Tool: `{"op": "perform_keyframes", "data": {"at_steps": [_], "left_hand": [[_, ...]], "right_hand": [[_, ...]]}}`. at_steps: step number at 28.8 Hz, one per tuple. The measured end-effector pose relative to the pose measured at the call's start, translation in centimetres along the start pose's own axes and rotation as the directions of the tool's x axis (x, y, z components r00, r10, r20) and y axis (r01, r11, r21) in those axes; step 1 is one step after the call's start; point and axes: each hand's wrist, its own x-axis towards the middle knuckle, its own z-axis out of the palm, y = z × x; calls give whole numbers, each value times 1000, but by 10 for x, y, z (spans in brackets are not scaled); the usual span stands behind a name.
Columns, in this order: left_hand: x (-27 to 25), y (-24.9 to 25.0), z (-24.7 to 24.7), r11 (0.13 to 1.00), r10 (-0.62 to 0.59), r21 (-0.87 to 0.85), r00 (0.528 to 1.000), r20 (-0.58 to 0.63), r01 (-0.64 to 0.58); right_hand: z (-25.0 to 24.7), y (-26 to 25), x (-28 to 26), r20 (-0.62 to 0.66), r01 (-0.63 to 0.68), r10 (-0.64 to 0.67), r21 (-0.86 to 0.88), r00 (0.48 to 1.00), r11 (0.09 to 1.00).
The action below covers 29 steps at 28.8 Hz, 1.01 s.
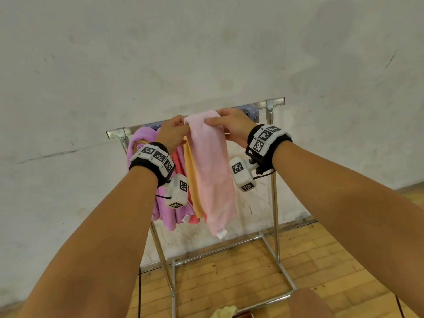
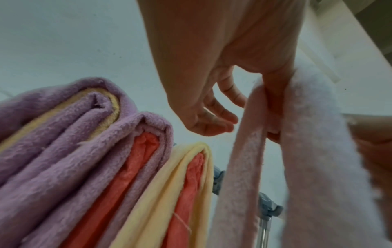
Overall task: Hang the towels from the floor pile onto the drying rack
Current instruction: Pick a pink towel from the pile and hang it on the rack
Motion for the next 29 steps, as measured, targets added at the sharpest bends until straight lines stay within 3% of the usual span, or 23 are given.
{"op": "perform_keyframes", "data": {"at_steps": [5,11,18,23,29], "left_hand": [[-5,12,2,996,87,-36,994,61,-85],[3,18,5,991,108,88,993,-50,-103],[20,21,1,977,105,197,986,-130,-78],[35,14,-4,965,119,251,982,-144,-80],[57,12,-8,923,148,376,979,-139,-86]], "right_hand": [[4,3,1,15,-15,15,-14,1000,1000],[6,-4,9,-143,0,-14,-96,990,995],[11,-7,10,106,-49,77,-240,991,970],[20,-3,30,24,104,-104,-411,994,906],[18,-1,66,-88,162,-299,-680,950,715]]}}
